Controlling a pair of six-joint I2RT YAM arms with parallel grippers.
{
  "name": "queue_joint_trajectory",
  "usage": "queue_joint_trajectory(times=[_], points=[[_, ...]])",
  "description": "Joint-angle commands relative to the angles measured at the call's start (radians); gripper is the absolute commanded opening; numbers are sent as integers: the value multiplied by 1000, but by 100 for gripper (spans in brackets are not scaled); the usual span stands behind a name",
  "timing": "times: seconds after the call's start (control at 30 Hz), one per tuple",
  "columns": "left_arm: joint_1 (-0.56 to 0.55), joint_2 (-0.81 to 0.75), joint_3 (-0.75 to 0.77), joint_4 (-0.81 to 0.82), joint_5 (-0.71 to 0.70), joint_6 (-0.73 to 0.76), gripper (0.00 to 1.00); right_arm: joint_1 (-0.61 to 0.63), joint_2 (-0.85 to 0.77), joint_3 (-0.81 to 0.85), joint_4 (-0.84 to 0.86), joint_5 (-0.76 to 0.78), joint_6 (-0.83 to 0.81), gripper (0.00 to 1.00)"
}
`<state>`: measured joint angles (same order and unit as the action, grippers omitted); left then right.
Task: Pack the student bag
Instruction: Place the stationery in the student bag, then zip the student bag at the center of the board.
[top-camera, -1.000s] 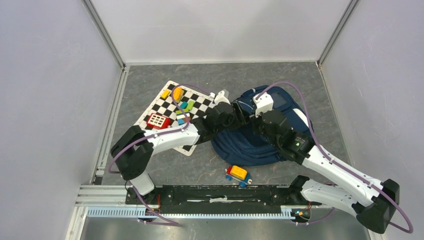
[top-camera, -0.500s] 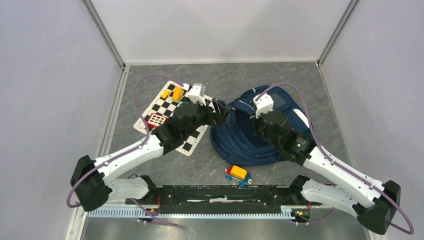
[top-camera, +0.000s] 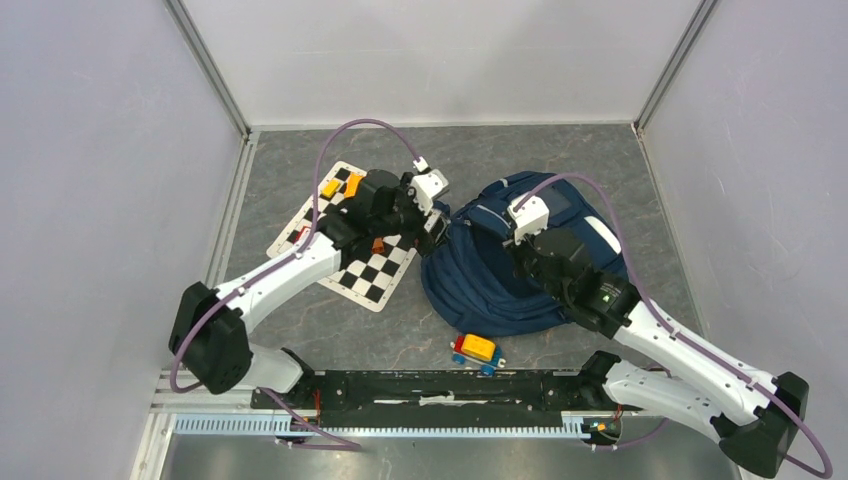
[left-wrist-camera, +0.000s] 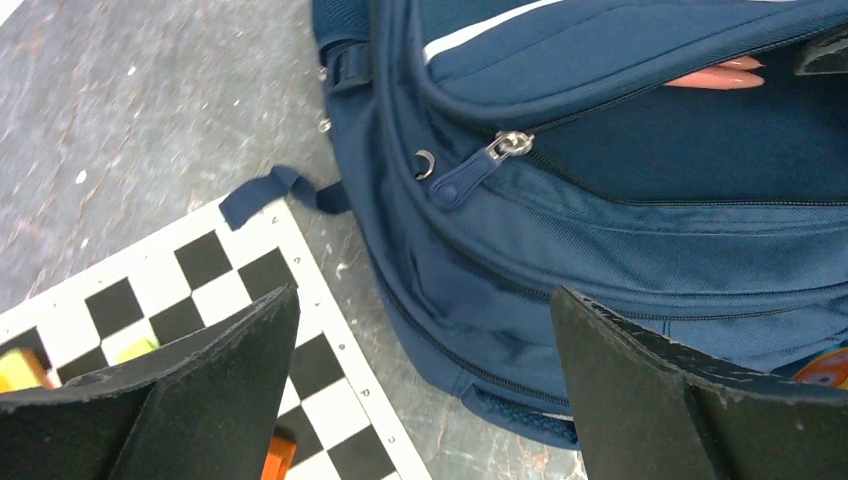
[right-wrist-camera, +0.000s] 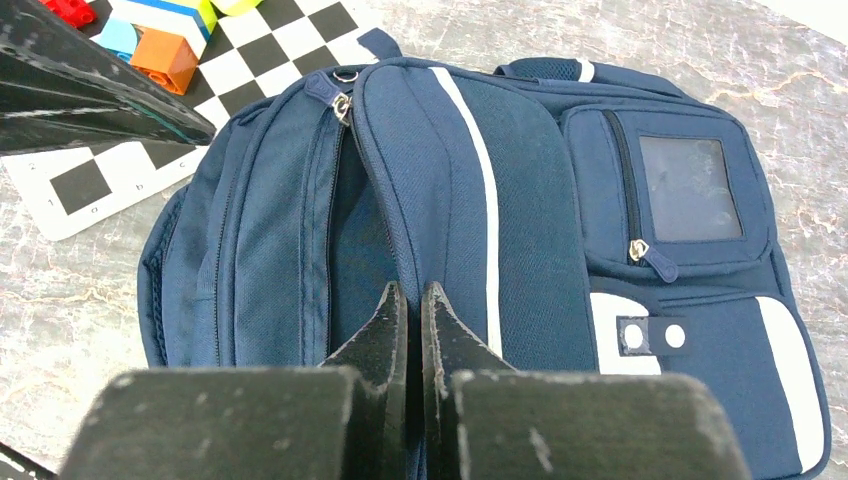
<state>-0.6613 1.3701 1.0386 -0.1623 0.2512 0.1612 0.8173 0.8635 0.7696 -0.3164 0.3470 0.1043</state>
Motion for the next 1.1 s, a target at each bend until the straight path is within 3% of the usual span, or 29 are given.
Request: queue_joint_trajectory(times=[0.0,0.63,0.77,0.93,1.07], points=[[0,69,102,-1,157,141,100,6,-45,1,64,-25,-12,0],[-3,280,277,-72,243,163,76,6,-40,-7,54,-25,6,0],[-10,323,328,-124,249,101,54,7,-31,-12,51,-20,11,0],[-50,317,314,-154,227,77,17,7,-14,-25,49,-2,23,0],[-68,268,274,-158,205,56,2,6,-6,-36,49,0,42,0]])
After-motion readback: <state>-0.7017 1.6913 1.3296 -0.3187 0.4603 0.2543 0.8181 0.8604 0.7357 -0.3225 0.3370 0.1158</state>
